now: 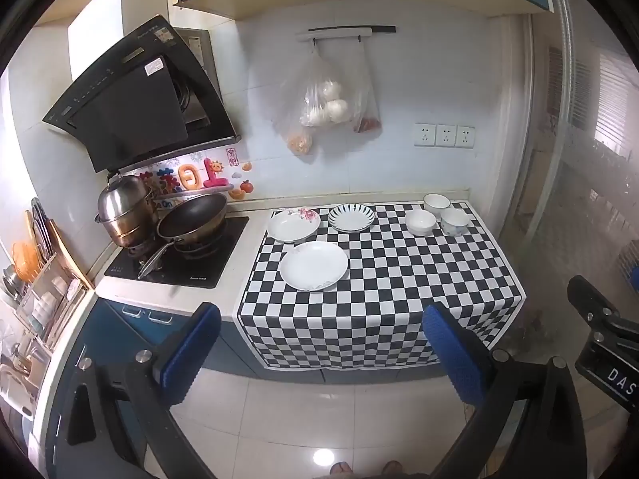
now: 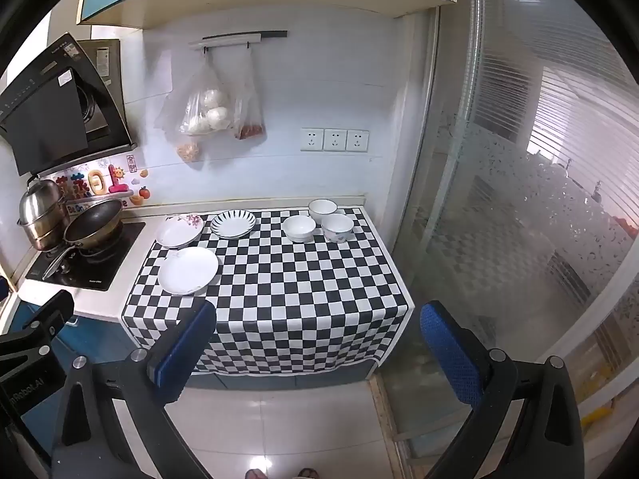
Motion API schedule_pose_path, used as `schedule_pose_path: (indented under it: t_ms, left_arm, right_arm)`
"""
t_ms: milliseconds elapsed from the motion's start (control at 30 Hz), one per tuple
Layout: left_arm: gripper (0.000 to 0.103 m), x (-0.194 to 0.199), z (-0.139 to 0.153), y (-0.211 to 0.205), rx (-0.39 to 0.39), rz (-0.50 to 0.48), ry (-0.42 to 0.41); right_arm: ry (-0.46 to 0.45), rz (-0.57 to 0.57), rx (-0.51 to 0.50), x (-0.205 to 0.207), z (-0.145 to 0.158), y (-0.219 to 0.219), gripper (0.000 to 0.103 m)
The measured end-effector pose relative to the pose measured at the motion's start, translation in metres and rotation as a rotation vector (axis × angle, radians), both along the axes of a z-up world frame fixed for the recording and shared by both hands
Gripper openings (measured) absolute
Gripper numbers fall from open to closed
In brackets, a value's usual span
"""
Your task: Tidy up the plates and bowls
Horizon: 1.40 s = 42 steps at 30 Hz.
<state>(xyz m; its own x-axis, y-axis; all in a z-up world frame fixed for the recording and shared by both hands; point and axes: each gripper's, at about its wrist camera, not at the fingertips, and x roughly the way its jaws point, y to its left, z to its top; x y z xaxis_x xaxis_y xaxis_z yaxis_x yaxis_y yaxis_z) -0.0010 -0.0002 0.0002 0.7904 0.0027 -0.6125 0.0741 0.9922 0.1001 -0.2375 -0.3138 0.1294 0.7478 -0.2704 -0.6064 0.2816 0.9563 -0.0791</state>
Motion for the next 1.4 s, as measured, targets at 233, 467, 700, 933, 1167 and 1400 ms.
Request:
schedule_pose_path:
  t_ms: [233, 467, 700, 933, 1167, 1400]
  left_arm:
    - [0.103, -0.004, 0.001, -0.005, 0.005, 0.000, 0.008]
    - [0.103, 0.002, 0.001, -0.009, 0.003, -0.003, 0.014]
    - [0.103, -0.001, 0.006, -0.009, -0.003, -0.008, 0.009]
    - [0.103, -0.002, 0.008, -0.011, -0.013, -0.021, 0.000]
    - [0.103, -0.003, 0.008, -0.011, -0.020, -0.032, 0.003]
    - [0.103, -0.004, 0.009, -0.011, -0.018, -0.033, 0.004]
  right_arm:
    - [0.011, 0.000, -0.013, 0.000, 0.001, 0.000, 0.103]
    - [0.006, 0.000, -0.010, 0.000, 0.002, 0.001, 0.103]
    - [-0.008, -0.002, -0.010, -0.005, 0.005, -0.001, 0.103]
    - [-0.022, -0.014, -0.011, -0.008, 0.005, -0.002, 0.103]
    - [-0.023, -0.014, -0.006, -0.010, 0.004, -0.005, 0.103]
    - [-0.025, -0.015, -0.007, -0.010, 0.003, -0.005, 0.103]
